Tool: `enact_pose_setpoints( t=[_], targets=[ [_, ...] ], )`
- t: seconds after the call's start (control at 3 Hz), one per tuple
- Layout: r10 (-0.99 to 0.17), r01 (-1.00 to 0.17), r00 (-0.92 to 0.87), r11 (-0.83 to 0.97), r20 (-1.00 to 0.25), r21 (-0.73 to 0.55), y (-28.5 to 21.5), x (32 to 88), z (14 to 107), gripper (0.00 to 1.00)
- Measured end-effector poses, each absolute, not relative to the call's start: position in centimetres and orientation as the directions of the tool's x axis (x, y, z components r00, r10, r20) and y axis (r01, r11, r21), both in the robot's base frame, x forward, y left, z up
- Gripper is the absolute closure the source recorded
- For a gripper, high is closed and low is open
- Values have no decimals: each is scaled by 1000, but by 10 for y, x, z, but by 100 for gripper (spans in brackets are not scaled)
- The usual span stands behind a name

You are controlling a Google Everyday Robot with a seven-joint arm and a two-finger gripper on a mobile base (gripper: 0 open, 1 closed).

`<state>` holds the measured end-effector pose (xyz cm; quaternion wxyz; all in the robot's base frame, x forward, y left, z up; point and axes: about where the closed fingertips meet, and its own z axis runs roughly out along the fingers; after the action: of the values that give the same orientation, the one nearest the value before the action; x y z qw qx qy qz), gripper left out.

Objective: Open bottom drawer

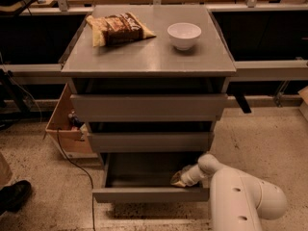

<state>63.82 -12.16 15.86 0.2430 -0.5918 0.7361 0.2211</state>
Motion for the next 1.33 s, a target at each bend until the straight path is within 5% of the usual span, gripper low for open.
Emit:
enact_pose_setpoints(
  t=[0.67, 1.33],
  targets=[
    [-730, -976, -217, 175, -648, 130, -127, 606, 152, 100],
    [-615, -933, -316, 64, -722, 353, -125, 536, 155, 100]
  ],
)
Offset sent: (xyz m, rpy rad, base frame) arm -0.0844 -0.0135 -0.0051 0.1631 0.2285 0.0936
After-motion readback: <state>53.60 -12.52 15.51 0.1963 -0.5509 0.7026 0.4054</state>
